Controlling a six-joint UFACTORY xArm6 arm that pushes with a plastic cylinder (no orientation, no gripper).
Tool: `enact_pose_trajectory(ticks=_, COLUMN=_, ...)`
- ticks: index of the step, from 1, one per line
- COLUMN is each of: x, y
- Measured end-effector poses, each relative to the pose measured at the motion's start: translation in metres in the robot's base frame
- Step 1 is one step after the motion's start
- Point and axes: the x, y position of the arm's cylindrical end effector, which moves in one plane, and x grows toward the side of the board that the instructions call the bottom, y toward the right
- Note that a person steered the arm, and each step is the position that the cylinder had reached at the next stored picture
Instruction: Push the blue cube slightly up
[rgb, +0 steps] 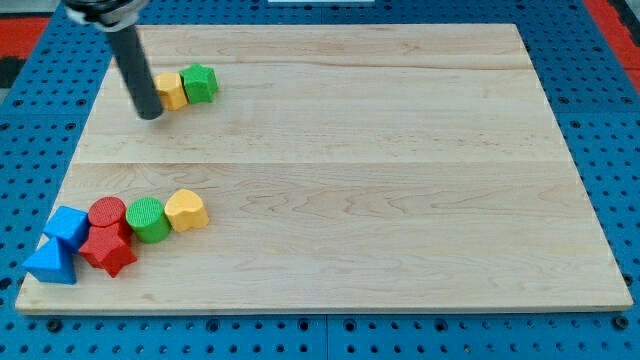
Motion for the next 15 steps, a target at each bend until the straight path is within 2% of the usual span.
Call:
enact_pose_trajectory(ticks=2, x=0.06, y=0.137)
enact_pose_trajectory(ticks=4, x=0.24, y=0.133)
enact_pose_trajectory(ticks=6, x=0.243, y=0.106)
enact_pose_trajectory(ticks=8, x=0.242, y=-0.056)
enact_pose_trajectory(ticks=9, x=0.229, y=-0.08)
enact_pose_trajectory(ticks=10, x=0.22, y=-0.067)
enact_pose_trajectory(ticks=12, x=0.166, y=-0.063)
enact_pose_trajectory(ticks=13, x=0.157, y=-0.061)
enact_pose_trajectory(ticks=15, x=0.114, y=0.003)
